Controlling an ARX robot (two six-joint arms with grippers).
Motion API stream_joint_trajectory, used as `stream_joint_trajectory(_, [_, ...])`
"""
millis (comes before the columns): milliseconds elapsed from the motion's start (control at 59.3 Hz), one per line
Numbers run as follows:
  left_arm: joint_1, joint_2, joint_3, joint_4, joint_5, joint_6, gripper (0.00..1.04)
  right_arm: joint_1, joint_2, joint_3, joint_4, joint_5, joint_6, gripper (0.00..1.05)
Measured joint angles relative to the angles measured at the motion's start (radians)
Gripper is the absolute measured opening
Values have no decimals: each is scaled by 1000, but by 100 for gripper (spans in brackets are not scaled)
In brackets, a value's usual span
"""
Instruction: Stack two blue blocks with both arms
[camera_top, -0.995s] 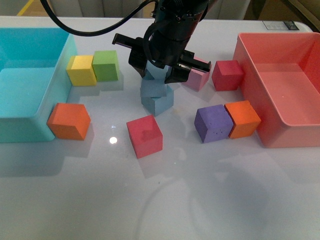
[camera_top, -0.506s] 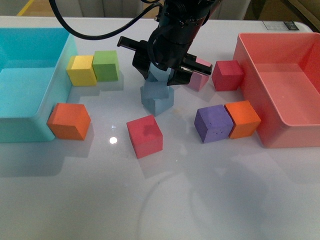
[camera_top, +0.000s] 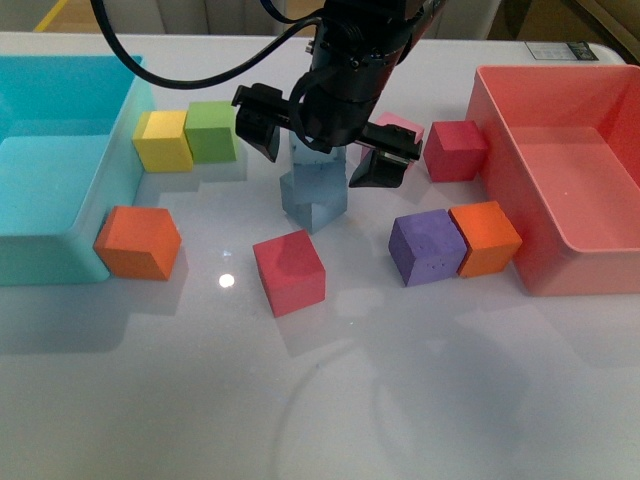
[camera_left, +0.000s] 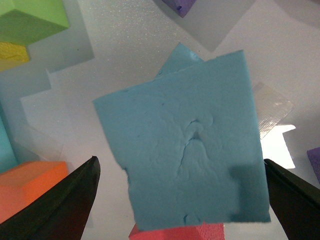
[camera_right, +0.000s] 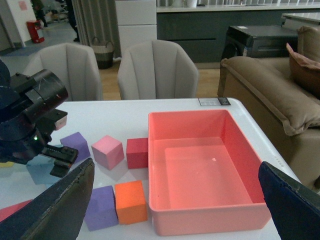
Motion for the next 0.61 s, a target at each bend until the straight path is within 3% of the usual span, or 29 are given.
stream_joint_trajectory(405, [18,-265,-282,164,8,-11,96,0,0,0,0,0,0,96])
stream_joint_trajectory(607, [39,-493,-542,387,30,-48,96,0,0,0,0,0,0,96])
